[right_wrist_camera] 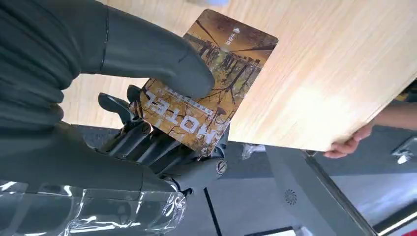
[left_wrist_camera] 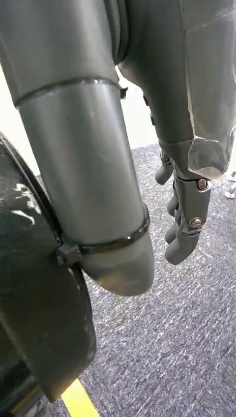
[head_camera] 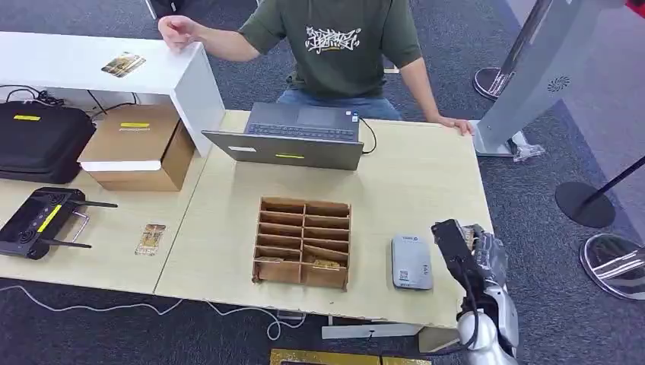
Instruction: Pass the card to the sensor for recognition and then transmit it.
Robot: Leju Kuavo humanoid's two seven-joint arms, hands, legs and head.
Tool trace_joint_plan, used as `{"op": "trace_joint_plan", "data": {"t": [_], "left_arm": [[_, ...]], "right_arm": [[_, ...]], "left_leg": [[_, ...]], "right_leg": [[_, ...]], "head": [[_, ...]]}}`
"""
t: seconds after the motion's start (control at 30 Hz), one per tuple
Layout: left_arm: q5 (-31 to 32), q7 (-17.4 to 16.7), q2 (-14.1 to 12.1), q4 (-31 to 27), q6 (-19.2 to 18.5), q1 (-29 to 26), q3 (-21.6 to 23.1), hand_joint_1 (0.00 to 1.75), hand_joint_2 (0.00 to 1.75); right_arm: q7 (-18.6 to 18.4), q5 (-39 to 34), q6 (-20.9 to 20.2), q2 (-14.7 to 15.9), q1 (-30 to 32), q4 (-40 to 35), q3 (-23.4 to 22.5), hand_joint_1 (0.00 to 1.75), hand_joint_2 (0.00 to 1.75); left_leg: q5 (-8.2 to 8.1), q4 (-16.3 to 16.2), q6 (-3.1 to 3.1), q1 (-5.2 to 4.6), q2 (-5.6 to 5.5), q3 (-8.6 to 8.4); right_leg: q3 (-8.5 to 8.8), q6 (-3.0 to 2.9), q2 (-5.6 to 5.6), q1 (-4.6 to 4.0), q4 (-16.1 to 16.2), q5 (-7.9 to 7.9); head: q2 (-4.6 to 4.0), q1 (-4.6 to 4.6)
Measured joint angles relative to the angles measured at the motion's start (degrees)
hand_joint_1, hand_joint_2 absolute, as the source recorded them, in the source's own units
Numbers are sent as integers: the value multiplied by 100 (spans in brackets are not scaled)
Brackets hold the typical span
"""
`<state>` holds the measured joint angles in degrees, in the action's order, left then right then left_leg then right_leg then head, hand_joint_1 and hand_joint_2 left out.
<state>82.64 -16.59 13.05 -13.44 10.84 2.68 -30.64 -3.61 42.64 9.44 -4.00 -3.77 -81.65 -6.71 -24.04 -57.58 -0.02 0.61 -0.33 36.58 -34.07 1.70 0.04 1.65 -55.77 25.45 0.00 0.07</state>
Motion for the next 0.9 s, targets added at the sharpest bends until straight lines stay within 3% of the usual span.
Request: {"op": "trace_joint_plan", "data": {"t": [0.5,0.9], "left_arm": [[79,-17,-24,0,-35,-7,-44,0,0],[98,22,-35,0,6,-54,-159,0,0]], "right_arm": [[-407,-63,-293,-228,552,-387,123,175,175],[-498,-131,-404,-273,618,-319,162,175,175]], "left_leg": [[-3,0,-3,0,0,0],[-3,0,-3,0,0,0]], "right_leg": [[0,4,0,0,0,7],[1,5,0,0,0,8]], "head": [[0,0],[0,0]]}}
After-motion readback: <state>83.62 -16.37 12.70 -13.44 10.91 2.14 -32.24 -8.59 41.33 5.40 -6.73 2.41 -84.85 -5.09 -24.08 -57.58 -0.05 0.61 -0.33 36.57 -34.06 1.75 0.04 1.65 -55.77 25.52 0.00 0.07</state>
